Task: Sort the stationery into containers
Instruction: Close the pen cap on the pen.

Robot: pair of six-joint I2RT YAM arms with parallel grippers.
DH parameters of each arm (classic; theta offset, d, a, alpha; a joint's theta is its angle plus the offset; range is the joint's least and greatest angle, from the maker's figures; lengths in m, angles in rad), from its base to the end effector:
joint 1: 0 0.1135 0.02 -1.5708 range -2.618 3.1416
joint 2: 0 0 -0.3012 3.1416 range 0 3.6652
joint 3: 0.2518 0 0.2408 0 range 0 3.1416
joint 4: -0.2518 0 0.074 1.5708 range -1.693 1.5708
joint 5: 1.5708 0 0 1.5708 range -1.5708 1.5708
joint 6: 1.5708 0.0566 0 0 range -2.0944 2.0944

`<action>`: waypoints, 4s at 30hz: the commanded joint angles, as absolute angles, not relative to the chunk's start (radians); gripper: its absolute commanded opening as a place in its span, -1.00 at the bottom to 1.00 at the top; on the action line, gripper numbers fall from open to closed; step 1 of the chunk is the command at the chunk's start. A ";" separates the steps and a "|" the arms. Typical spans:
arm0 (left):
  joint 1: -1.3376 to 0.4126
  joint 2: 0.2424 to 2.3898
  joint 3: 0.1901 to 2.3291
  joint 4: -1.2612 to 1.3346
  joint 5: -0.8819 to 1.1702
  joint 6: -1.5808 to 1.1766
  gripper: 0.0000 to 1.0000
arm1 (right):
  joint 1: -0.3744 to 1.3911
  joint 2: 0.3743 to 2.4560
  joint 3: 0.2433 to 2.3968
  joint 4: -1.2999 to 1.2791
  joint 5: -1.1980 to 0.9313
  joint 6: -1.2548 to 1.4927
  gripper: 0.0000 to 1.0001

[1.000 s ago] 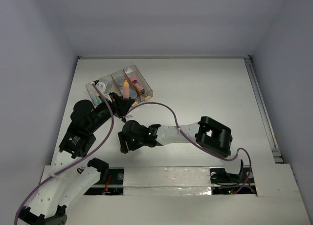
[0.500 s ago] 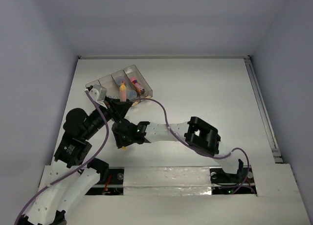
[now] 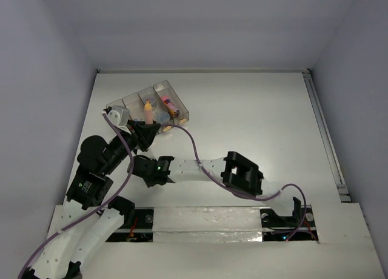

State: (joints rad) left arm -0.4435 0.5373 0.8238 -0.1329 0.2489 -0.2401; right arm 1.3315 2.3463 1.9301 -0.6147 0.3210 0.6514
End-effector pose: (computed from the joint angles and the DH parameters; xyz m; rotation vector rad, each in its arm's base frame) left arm 0.0801 -0.0535 0.4108 0.3573 1.4192 -0.7370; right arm 0.1439 0.5146 0.1796 -0.7457 2.4516 0.3659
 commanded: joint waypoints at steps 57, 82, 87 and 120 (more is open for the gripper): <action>-0.735 1.321 0.506 0.900 0.270 -0.333 -1.00 | 0.643 1.390 1.106 0.149 0.046 0.693 -1.00; -0.676 1.341 0.494 0.940 0.342 -0.368 -1.00 | 0.718 1.370 1.057 0.227 0.115 0.620 -1.00; -0.664 1.336 0.483 0.954 0.347 -0.382 -1.00 | 0.727 1.379 1.055 0.236 0.098 0.612 -1.00; -0.583 1.322 0.430 1.121 0.442 -0.488 -1.00 | 0.825 1.355 0.827 0.491 0.009 0.663 -1.00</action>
